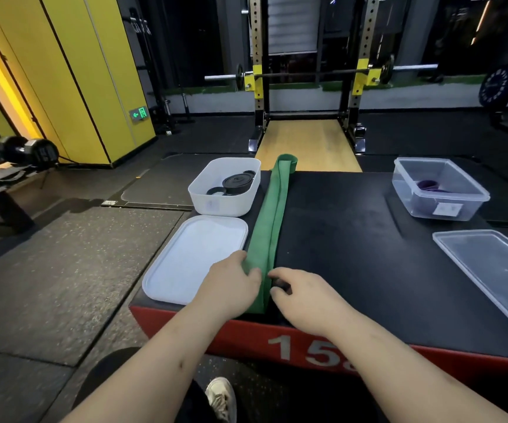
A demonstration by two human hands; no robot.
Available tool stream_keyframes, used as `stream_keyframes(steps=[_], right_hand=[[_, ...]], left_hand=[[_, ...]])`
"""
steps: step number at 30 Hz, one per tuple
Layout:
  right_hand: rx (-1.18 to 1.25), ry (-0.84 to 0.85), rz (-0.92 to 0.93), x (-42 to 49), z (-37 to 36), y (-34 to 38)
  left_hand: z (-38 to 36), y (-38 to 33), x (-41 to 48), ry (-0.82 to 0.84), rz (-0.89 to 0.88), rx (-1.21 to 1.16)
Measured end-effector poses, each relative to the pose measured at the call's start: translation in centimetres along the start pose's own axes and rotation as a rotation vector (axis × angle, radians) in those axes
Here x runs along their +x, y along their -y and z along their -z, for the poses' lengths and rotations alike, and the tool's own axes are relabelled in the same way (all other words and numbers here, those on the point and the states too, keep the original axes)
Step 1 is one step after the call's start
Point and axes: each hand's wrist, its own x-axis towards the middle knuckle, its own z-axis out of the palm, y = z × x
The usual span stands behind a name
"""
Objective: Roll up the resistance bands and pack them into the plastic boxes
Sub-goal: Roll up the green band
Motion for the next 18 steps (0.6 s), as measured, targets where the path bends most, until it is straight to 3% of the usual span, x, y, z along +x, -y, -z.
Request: stream_keyframes(steps=[5, 9, 15, 18], right_hand=[[0.182, 0.001, -0.038, -1.7, 0.2, -0.3], [0.304, -0.003, -0.073, -2.8, 0.6, -0.9], [0.46, -0.039, -0.138, -4.3, 1.7, -2.1], [0.504, -0.18, -0.14, -5.5, 2.2, -2.6]], left_hand=[[-0.1, -0.7, -1.1, -0.017, 0.15, -0.356], [-0.8, -1.4, -2.2, 0.131, 0.218, -0.731], [-2.1, -3.0, -3.1, 0.214, 0.162, -0.874], [-2.5, -3.7, -3.7, 0.181, 0.087, -0.862]])
